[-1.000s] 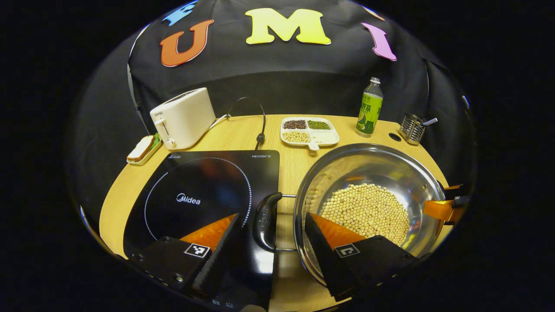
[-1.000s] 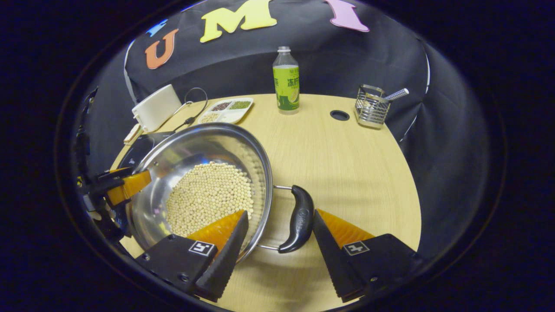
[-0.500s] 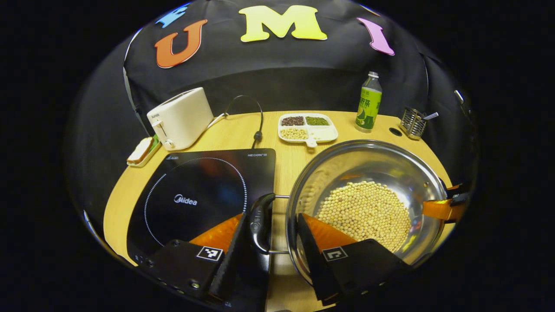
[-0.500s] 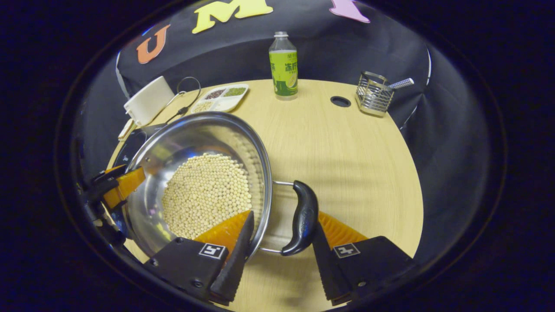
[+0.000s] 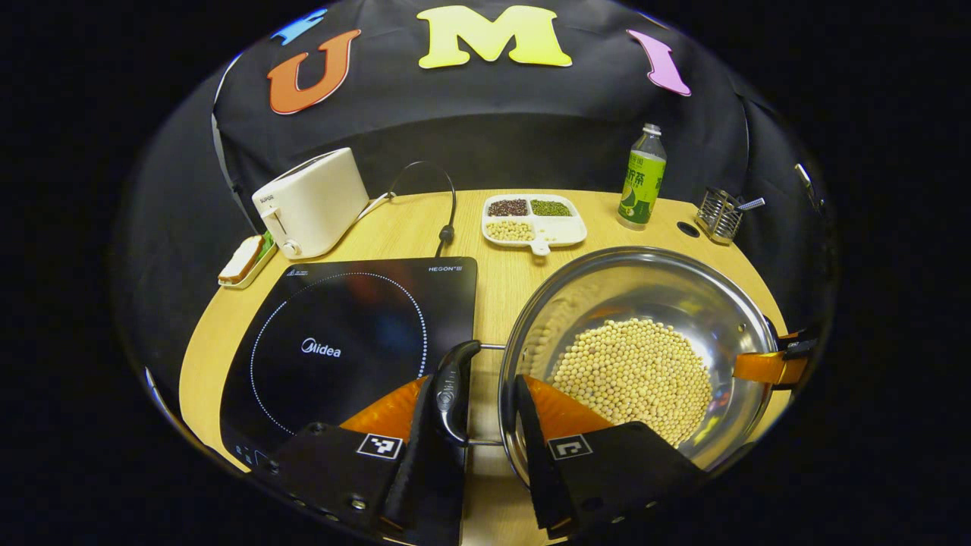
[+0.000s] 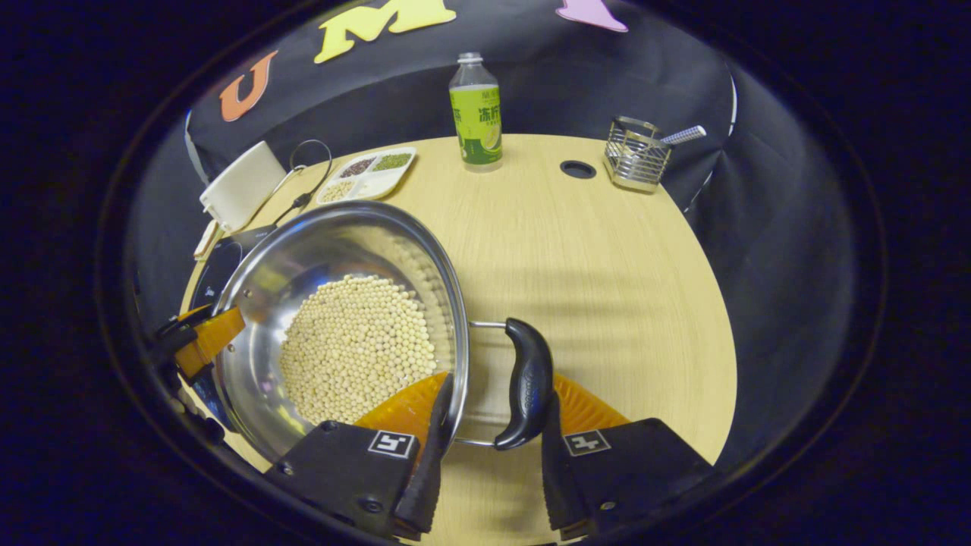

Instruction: First push the handle of the pot to place it horizontally, then grasp the pot with both hands and set it on the induction cooktop.

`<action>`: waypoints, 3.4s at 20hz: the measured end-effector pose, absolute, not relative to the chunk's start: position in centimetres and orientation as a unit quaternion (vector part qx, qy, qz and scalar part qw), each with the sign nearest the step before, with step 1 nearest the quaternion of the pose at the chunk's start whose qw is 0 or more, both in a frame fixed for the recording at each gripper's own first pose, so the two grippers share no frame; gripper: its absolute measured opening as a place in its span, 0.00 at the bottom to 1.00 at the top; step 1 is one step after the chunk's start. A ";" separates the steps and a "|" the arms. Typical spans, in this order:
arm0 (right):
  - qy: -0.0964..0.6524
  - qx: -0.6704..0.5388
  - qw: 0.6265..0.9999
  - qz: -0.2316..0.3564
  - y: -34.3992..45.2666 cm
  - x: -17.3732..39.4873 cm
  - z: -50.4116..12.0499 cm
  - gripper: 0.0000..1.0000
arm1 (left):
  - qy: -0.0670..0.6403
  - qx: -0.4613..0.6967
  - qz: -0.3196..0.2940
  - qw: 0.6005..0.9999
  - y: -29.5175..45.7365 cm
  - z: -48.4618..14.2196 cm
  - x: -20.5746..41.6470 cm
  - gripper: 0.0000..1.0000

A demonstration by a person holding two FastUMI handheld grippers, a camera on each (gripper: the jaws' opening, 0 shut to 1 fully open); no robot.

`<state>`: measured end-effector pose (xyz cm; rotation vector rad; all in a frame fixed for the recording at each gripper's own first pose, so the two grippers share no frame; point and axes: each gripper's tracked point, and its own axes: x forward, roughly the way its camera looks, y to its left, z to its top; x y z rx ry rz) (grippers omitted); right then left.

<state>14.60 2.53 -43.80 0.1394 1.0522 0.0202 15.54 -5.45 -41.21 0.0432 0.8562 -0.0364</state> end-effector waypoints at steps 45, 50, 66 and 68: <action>0.471 0.101 0.876 0.021 26.3 13.3 -34.7 0.54 | 0.384 0.042 0.002 0.922 18.9 -33.1 14.4 0.54; 0.483 0.110 0.868 0.016 29.5 15.2 -35.8 0.54 | 0.391 0.054 0.004 0.919 21.9 -34.1 16.8 0.54; 0.485 0.111 0.868 0.003 30.5 16.7 -37.5 0.55 | 0.401 0.039 0.002 0.915 22.9 -37.4 17.6 0.55; 0.479 0.103 0.872 0.005 30.4 16.7 -37.5 0.56 | 0.399 0.043 0.000 0.916 23.0 -37.4 17.6 0.55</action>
